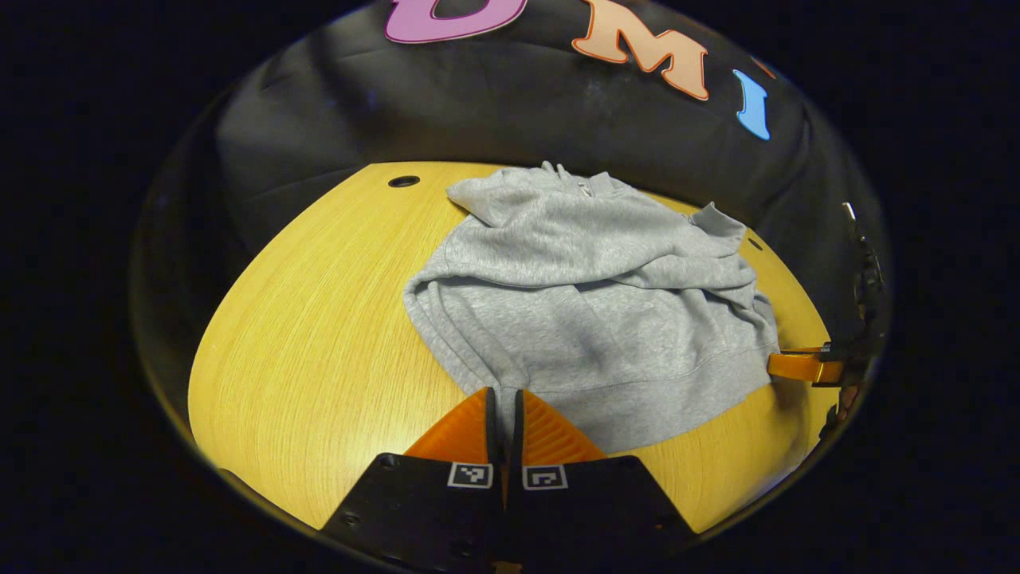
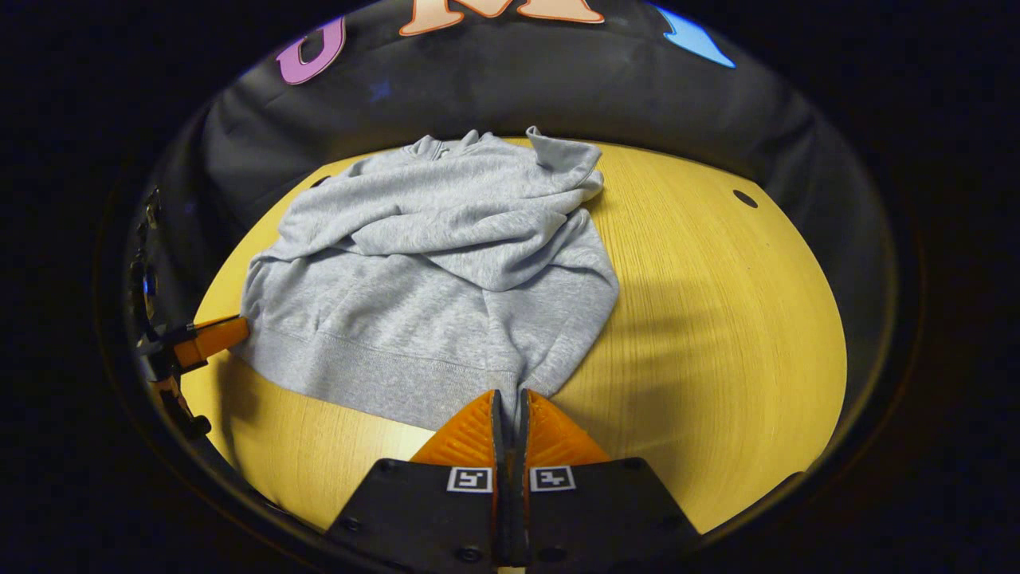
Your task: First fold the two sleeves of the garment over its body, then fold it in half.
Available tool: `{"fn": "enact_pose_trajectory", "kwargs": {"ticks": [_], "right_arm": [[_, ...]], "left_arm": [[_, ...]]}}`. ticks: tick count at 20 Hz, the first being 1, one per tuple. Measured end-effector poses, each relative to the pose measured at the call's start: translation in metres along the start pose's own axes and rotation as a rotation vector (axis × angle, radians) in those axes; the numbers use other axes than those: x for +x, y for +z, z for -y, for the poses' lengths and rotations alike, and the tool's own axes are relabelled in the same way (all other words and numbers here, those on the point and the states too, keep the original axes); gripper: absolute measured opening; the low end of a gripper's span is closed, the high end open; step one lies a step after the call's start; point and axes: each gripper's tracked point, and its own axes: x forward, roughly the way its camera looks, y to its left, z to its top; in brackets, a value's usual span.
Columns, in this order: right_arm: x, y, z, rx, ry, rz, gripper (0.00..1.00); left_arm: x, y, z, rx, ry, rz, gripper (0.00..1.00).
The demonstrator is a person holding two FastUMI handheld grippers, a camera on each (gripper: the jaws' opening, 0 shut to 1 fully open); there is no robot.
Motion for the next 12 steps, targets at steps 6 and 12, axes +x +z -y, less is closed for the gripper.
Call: {"fn": "enact_pose_trajectory", "kwargs": {"ticks": [6,12], "right_arm": [[-0.018,0.015,0.0,0.118,0.08,0.007,0.03],[-0.029,0.021,0.0,0.09,0.107,-0.017,0.03]], "left_arm": [[-0.013,0.004,0.002,-0.027,-0.039,-0.05,0.0],[-0.015,0.004,-0.001,-0.081,-0.058,-0.109,0.0]]}}
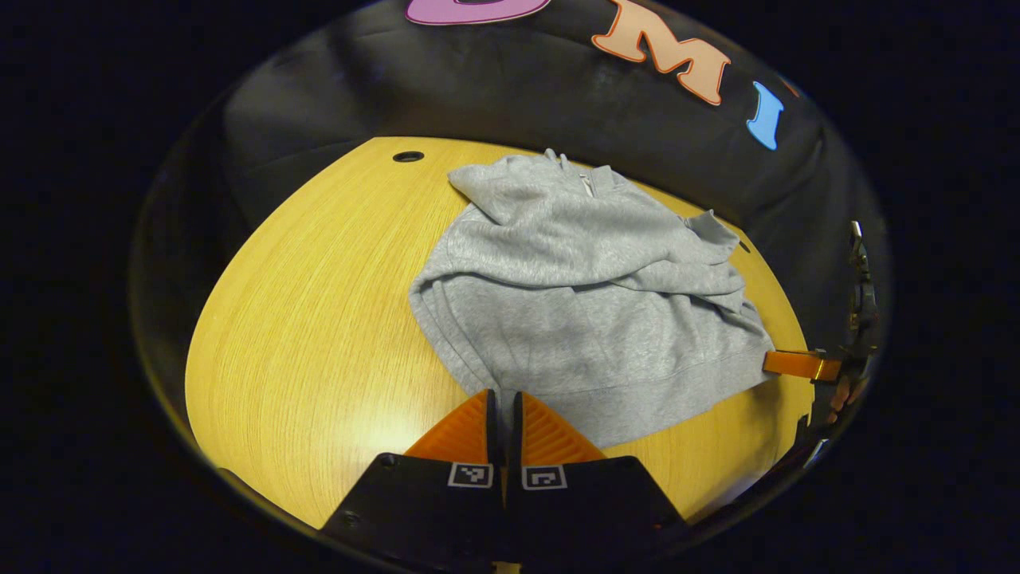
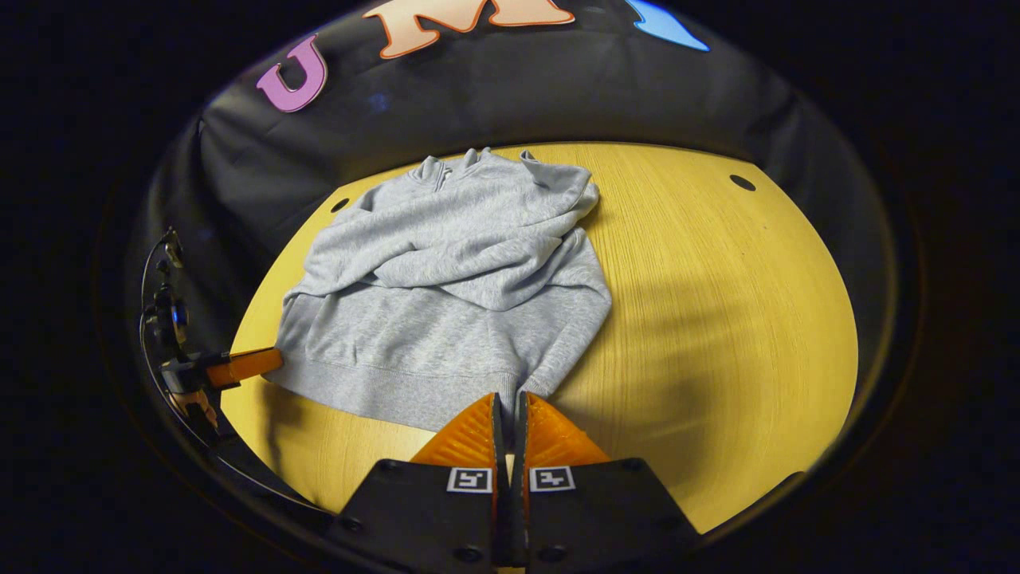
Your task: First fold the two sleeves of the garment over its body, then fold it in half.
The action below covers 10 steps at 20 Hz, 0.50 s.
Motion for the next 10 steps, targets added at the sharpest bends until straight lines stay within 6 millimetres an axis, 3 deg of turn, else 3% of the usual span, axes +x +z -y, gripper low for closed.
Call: {"fn": "enact_pose_trajectory", "kwargs": {"ticks": [4,10], "right_arm": [[-0.005,0.01,-0.006,0.027,0.032,0.007,0.03],[-0.02,0.029,-0.02,0.105,0.096,0.023,0.03]], "left_arm": [[-0.005,0.006,0.004,-0.01,-0.005,-0.01,0.0],[-0.021,0.031,0.013,-0.025,-0.024,0.015,0.0]]}}
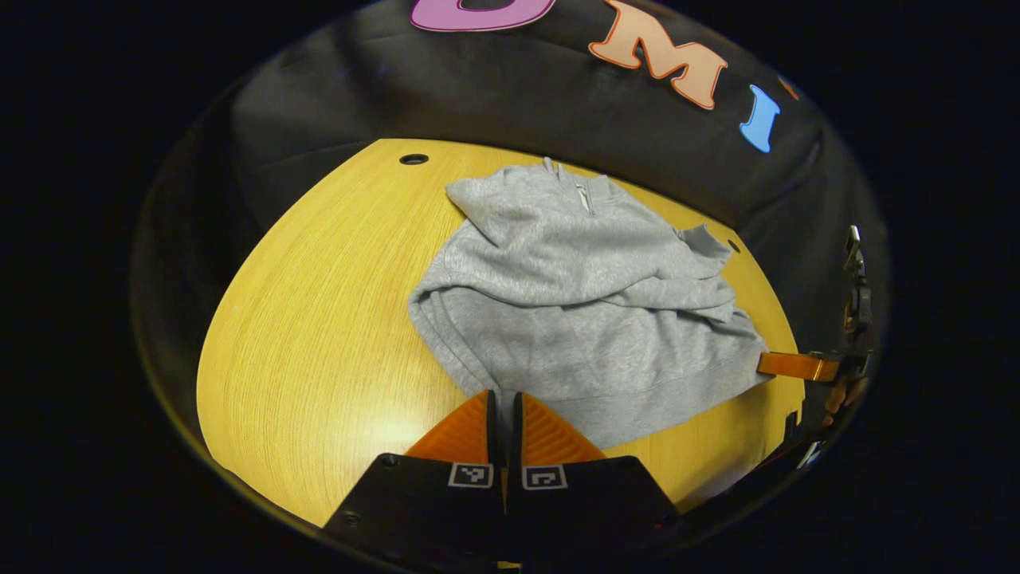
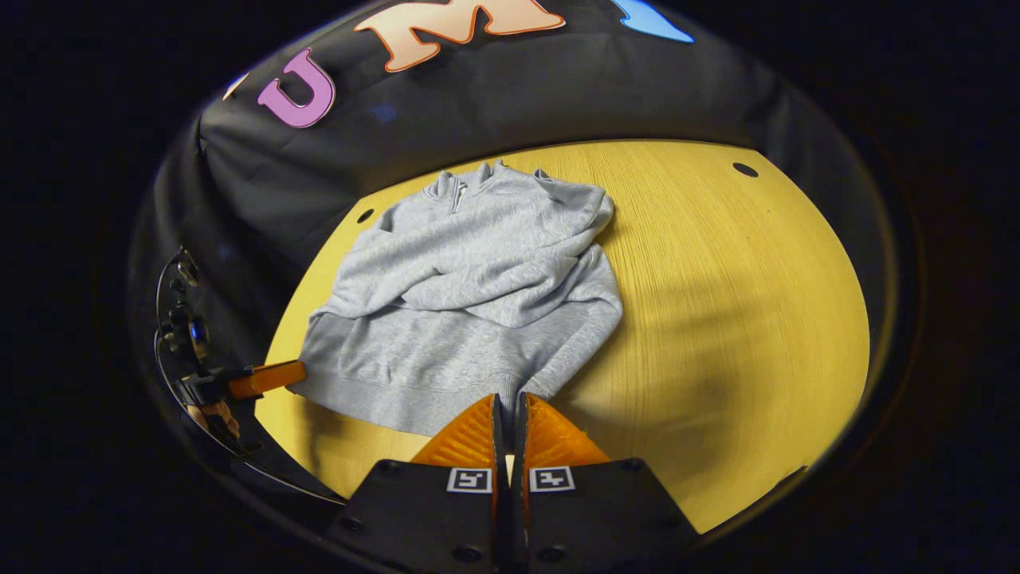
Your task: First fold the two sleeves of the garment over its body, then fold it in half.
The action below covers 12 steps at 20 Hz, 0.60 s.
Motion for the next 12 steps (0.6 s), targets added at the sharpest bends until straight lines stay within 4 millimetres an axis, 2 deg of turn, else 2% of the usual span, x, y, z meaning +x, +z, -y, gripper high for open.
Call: {"fn": "enact_pose_trajectory", "kwargs": {"ticks": [7,12], "right_arm": [[-0.007,0.057,-0.019,0.113,0.089,0.066,0.03],[-0.004,0.1,-0.027,0.259,0.155,0.066,0.03]], "left_arm": [[-0.003,0.064,0.0,-0.028,-0.042,0.085,0.0],[0.007,0.094,-0.003,-0.021,-0.062,0.075,0.0]]}}
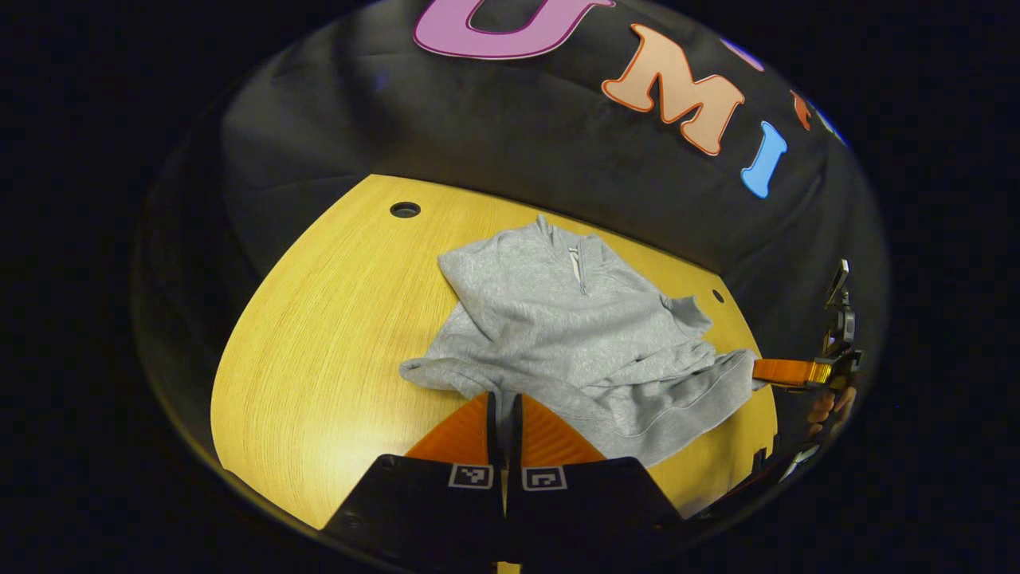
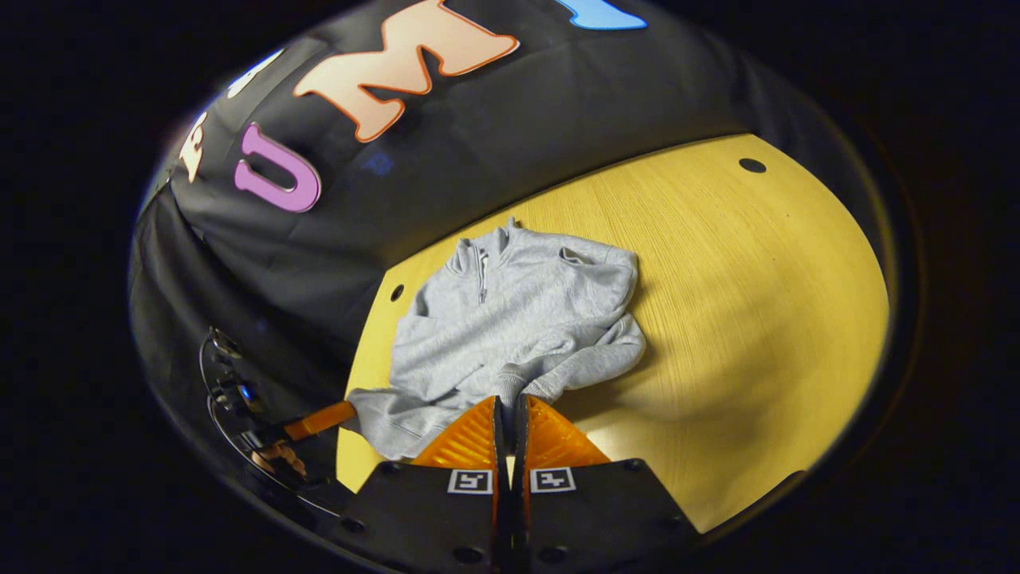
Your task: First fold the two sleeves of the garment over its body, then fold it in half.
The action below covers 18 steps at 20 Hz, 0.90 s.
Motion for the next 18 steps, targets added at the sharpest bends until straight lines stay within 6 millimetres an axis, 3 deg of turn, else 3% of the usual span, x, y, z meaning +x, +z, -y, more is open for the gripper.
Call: {"fn": "enact_pose_trajectory", "kwargs": {"ticks": [3,9,13,18], "right_arm": [[0.01,0.021,0.001,0.072,0.011,-0.003,0.03],[0.036,0.044,0.005,0.283,0.045,-0.043,0.03],[0.067,0.058,0.02,0.365,0.026,-0.059,0.01],[0.102,0.057,0.032,0.409,-0.014,-0.082,0.03]], "left_arm": [[0.014,0.02,-0.006,-0.052,-0.03,-0.016,0.0],[0.044,0.047,-0.016,-0.177,-0.068,-0.073,0.0],[0.071,0.05,-0.023,-0.198,-0.077,-0.116,0.0],[0.1,0.047,-0.031,-0.226,-0.073,-0.177,0.0]]}}
